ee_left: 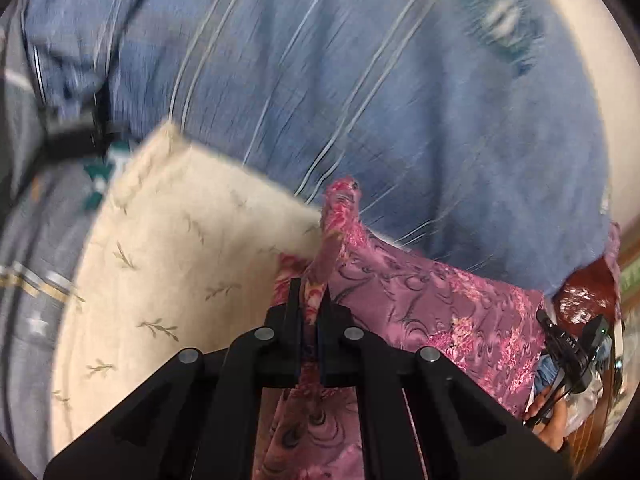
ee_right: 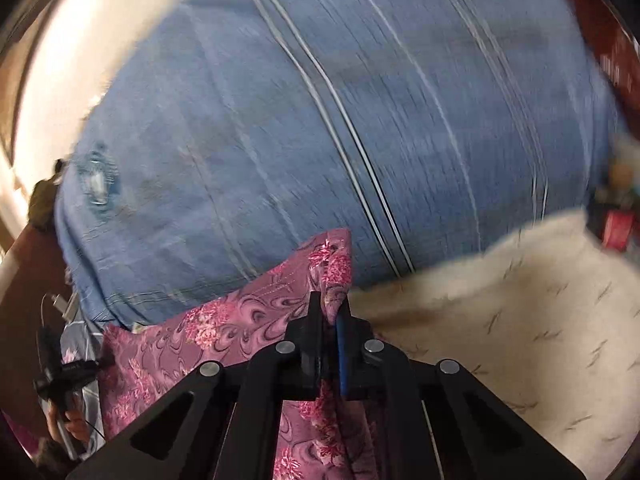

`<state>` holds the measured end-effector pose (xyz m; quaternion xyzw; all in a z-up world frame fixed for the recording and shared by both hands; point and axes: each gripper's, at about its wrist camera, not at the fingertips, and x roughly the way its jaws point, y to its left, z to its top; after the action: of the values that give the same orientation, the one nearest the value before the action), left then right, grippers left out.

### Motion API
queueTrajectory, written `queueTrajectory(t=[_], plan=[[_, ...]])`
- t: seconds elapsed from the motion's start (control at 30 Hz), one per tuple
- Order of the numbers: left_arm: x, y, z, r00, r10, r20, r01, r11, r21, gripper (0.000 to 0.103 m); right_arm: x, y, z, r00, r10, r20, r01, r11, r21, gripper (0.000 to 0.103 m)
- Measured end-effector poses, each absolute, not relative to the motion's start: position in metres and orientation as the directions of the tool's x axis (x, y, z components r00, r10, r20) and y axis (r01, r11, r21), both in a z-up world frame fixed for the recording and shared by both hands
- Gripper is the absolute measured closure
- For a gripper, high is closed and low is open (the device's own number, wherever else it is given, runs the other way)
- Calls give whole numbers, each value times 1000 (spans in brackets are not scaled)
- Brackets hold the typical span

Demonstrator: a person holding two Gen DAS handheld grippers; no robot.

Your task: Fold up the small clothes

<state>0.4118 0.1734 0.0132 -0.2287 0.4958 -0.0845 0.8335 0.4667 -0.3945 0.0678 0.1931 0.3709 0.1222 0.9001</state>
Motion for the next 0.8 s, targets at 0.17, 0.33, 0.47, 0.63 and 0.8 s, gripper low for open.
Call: queueTrajectory(t=[0.17,0.33,0.47,0.63,0.8], plan=[[421,160,-19,452,-282,-846,-85,931,-356,92,488,-383,3,570,264,-778,21,942,335,95],[413,175,-4,437,-301,-847,-125,913,-389,82,466,-387,32,651,219,-727,11,954,298,84],[371,182,31,500,-341,-796,-86,895,-437,72,416,-393,58,673,315,-670,-71,928,365,82],[309,157,46,523,-379,-763,9,898,-440,57,353,-395,51,668,382,-639,-104,898,428,80],[308,133,3,400,-332,-854,-38,925,-378,63,326,-393,17,609,363,-706,-30,899,436,77]])
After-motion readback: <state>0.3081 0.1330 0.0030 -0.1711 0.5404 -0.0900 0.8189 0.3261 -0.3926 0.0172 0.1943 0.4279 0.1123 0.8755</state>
